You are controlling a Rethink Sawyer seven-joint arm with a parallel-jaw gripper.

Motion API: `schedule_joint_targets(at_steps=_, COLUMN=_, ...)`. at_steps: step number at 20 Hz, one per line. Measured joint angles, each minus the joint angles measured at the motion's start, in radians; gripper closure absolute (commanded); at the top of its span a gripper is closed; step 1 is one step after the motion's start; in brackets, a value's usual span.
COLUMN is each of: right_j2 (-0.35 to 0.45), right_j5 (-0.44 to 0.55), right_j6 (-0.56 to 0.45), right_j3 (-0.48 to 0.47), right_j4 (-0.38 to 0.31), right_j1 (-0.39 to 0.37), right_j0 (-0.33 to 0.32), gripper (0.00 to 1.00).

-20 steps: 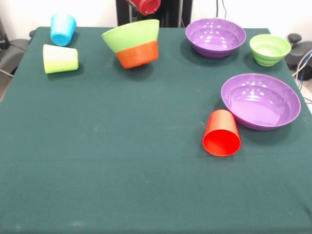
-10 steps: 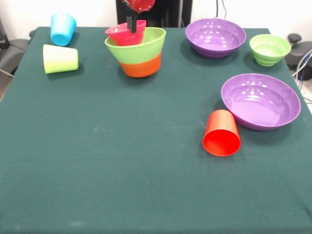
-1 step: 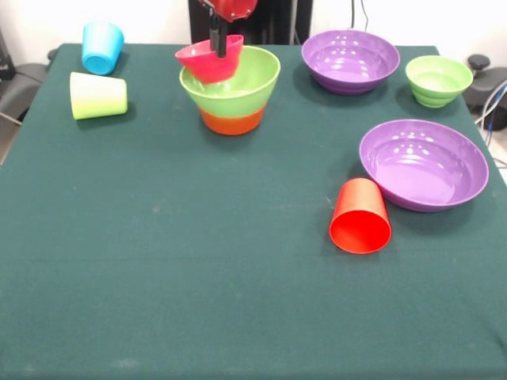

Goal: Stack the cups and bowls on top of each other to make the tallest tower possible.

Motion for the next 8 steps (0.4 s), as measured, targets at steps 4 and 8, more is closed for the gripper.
schedule_joint_targets(at_steps=4, right_j2=0.016, right_j5=0.0, right_j6=0.0, right_j3=-0.004, right_j4=0.0, right_j1=0.0, right_j0=0.0, gripper=1.0)
schedule_joint_targets(at_steps=8, right_j2=0.031, right_j5=0.0, right_j6=0.0, right_j3=-0.003, right_j4=0.0, right_j1=0.001, right_j0=-0.001, gripper=1.0)
